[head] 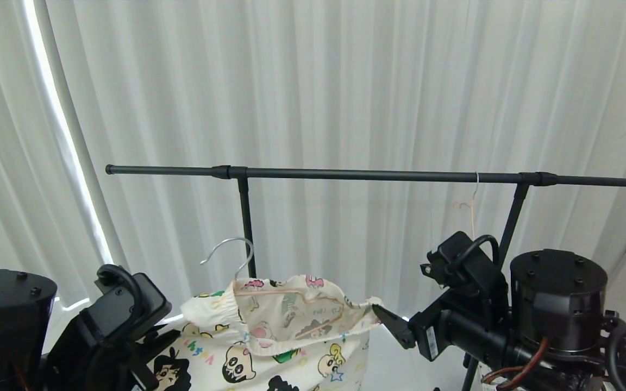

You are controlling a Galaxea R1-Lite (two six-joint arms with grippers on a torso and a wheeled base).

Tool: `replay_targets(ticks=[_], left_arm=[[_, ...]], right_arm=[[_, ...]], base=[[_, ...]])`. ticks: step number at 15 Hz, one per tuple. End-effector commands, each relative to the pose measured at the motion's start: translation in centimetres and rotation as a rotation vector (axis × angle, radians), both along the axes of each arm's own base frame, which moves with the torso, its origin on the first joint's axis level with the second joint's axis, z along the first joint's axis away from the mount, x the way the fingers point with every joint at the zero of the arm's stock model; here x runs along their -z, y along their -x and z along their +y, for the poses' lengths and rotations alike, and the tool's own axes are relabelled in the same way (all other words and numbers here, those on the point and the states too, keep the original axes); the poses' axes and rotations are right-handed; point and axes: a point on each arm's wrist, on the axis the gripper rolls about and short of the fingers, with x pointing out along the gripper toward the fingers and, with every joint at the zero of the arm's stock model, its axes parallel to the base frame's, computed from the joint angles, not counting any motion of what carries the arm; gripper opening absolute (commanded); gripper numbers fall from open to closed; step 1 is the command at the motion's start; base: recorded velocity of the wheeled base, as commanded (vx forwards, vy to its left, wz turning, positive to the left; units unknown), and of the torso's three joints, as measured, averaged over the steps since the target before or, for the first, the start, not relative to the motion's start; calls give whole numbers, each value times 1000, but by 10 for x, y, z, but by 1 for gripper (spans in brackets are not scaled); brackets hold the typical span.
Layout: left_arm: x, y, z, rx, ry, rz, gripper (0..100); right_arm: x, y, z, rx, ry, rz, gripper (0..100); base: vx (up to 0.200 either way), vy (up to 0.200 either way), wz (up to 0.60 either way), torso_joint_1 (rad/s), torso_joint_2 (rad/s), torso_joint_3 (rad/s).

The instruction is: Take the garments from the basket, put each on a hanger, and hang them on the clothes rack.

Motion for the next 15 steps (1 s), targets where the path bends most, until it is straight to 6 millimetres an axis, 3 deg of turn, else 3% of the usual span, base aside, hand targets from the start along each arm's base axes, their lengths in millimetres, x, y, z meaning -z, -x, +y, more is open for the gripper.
replay_targets(ticks=[1, 6, 10, 15], left_arm=[[1, -1, 0, -13, 14, 9, 0], [-1, -1, 1, -51, 75, 7, 0], [-7, 15, -4, 149, 172, 11, 0], [-8, 17, -8, 320, 190, 25, 0]], right_arm=[[-2, 7, -6, -36, 2, -7, 100], [-1, 18, -17, -99, 34, -26, 100], [0, 18, -16, -198, 82, -61, 100], [-14, 29, -19, -359, 132, -86, 100]], base=[[0, 0, 0, 0, 0, 0], [0, 0, 0, 0, 0, 0], [0, 0, 0, 0, 0, 0], [0, 0, 0, 0, 0, 0]])
